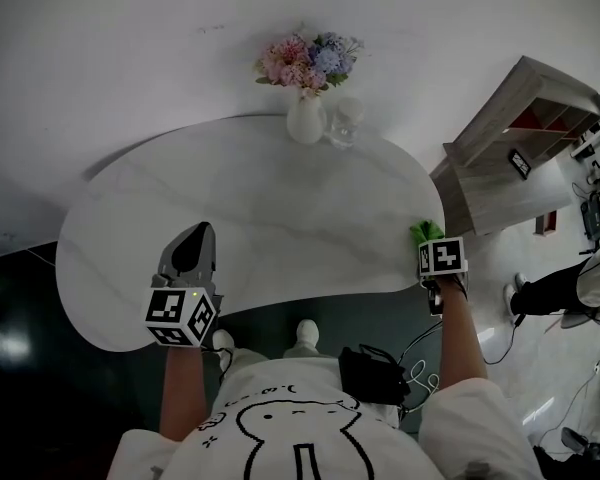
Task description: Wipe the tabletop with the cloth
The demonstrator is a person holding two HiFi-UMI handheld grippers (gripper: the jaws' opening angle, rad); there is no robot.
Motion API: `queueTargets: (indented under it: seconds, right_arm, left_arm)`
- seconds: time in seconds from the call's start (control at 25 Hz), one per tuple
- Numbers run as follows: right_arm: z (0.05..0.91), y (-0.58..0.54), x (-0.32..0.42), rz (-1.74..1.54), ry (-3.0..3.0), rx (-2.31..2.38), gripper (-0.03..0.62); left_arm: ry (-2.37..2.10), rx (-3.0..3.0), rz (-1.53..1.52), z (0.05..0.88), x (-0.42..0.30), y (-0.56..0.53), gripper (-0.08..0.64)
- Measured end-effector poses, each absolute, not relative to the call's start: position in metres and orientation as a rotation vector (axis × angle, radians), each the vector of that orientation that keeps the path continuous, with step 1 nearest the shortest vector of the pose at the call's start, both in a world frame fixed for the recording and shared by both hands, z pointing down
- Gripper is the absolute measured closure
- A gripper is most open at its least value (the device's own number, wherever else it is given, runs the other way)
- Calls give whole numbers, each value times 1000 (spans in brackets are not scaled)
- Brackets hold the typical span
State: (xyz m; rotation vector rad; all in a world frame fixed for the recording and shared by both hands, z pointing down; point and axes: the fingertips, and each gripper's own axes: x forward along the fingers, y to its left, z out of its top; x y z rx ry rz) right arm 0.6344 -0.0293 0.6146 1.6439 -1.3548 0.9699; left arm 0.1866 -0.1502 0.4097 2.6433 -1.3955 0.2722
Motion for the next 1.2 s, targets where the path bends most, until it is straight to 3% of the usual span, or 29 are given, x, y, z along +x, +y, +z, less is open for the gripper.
queueTargets:
  seconds: [0.28,0.56,1.2]
  right_arm:
    - [621,-32,630,1035,-1439,1520,549]
    - [621,-29,633,1386,-1549,1587,550]
    - [624,-28,593,1331,-1447,1495,551]
  left_arm:
    - [-1390,2628,280,419,194,-144,538]
    - [-1389,2616,296,425,204,-130,538]
    - [-1396,2631,272,420,204,-124,538]
